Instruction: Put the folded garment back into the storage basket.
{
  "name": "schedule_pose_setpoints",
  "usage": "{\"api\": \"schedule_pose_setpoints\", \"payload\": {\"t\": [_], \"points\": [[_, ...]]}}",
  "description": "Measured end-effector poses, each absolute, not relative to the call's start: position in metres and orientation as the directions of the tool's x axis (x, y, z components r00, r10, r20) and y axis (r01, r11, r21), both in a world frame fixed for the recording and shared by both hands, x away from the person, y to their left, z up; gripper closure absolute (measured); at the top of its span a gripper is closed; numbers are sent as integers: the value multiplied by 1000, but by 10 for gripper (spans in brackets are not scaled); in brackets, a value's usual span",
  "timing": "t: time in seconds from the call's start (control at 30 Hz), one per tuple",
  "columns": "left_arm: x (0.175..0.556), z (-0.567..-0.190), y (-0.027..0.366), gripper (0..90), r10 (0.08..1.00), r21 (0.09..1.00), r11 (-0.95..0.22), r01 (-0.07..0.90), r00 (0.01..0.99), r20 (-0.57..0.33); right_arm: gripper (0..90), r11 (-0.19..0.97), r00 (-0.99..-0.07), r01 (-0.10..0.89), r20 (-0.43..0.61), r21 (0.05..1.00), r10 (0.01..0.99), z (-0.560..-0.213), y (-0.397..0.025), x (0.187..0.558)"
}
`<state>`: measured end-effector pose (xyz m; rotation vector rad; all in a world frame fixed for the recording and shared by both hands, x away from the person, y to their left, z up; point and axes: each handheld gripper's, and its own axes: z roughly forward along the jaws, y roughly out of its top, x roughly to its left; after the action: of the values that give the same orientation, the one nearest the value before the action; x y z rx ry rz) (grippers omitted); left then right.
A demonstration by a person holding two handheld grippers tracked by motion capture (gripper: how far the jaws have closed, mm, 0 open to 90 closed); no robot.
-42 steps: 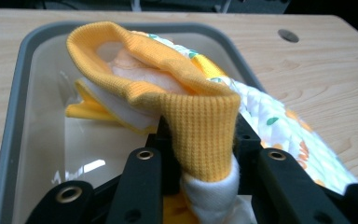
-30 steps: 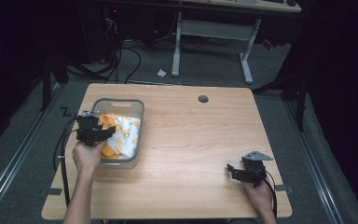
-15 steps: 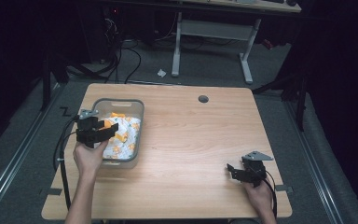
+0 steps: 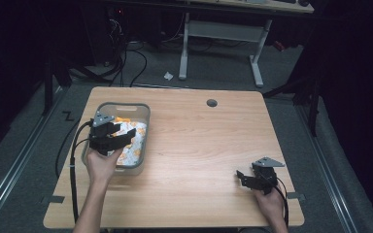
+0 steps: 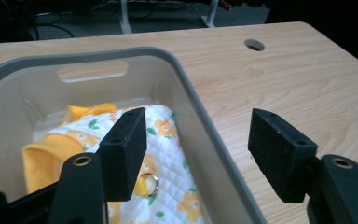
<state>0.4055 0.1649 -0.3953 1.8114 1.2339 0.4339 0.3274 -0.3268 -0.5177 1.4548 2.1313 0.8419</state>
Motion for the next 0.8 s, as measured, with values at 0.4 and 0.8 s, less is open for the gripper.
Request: {"api": "schedule_pose_setpoints", "payload": {"t": [0.4,0.8], "points": [[395,-387,141,365,851,829,-166,534,502,-153,258,268,-361,675,-8,687,932,-518,-327,327],[387,-386,122,365,827,832,-190,521,541,-150,258,268,-362,675,-8,687,932,-518,-327,327]]}}
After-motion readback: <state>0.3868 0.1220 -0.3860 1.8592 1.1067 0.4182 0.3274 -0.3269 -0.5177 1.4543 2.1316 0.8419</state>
